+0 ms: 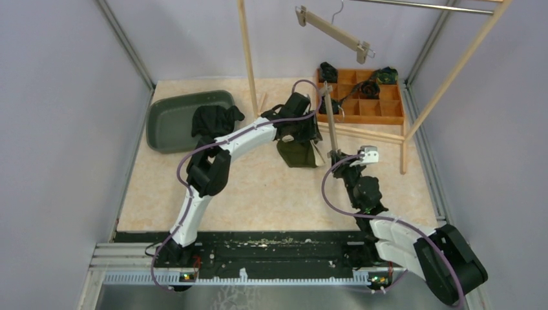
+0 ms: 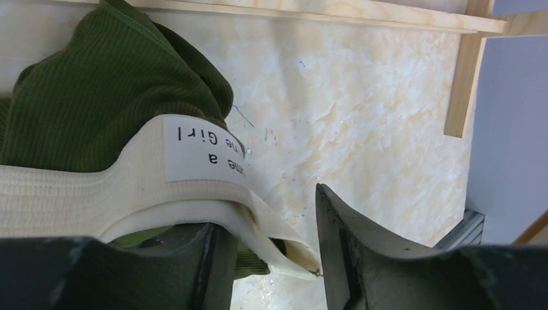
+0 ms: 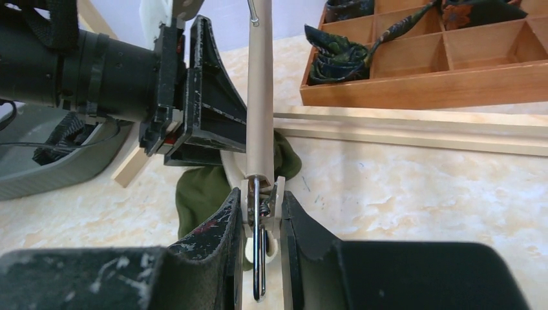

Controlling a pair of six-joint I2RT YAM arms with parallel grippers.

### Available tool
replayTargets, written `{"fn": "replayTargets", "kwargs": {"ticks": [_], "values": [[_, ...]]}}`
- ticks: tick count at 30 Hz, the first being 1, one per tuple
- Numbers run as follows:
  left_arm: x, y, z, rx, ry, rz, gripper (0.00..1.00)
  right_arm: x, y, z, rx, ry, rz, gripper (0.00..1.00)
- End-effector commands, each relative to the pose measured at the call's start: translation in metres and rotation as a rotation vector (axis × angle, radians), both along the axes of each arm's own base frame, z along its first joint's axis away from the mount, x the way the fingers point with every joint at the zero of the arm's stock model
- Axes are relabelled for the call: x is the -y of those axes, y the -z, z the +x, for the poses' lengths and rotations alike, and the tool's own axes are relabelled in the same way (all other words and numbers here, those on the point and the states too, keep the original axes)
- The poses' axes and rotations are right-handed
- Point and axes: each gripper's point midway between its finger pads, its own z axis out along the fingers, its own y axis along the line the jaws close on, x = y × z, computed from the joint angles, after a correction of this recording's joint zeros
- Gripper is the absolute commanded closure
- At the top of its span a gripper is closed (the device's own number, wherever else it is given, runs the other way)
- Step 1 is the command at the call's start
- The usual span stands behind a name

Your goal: Clip the underwear to the hanger

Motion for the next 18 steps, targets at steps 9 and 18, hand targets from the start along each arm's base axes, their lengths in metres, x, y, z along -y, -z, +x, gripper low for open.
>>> {"fn": "replayTargets", "kwargs": {"ticks": [9,18], "values": [[0.016,-0.056,0.018,0.136,0.025,-0.112,0.39,0.016,-0.013,-0.001,0.037,0.026,0.06,1.0],[0.034,-0.045,0.018,0.078,0.066,-0.138,0.4,0.026,-0.012,-0.006,0.037,0.057,0.064,1.0]]}}
